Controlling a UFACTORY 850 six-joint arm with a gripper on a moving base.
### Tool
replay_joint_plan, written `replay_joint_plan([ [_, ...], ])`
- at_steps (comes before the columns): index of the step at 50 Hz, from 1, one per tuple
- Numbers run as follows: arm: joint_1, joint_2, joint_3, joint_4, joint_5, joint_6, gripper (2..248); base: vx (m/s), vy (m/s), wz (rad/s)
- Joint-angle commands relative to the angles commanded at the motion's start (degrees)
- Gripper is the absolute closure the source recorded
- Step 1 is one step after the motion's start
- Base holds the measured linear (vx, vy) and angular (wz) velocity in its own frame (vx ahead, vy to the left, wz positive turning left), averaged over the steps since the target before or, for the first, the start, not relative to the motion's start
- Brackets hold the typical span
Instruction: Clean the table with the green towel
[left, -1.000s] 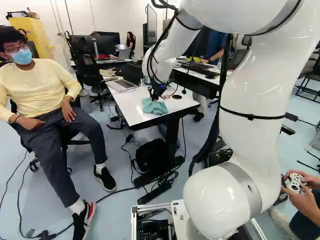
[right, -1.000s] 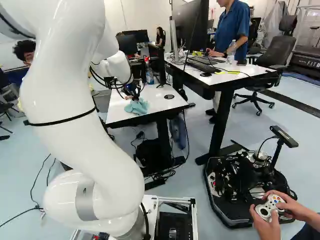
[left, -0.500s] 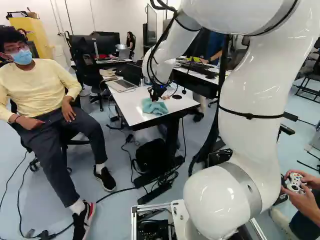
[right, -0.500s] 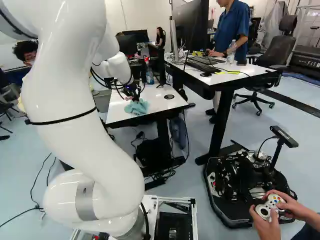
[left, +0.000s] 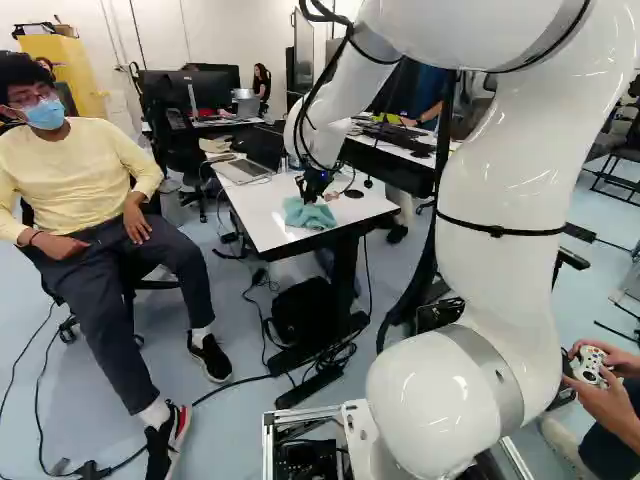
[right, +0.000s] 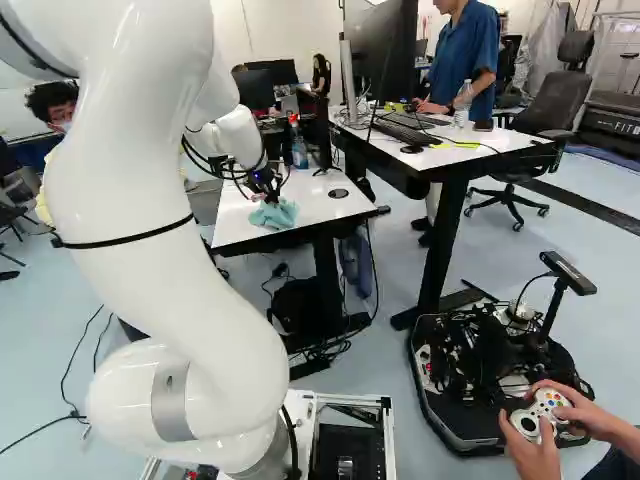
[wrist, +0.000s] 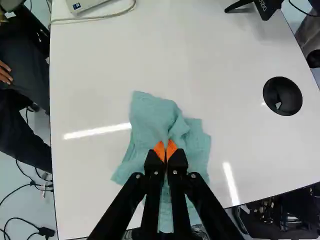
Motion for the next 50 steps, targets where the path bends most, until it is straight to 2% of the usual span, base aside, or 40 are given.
replay_joint_plan([
  [50, 0.00, 0.00, 0.00, 0.00, -3.48, 0.00, 224, 0.000, 0.000, 0.000],
])
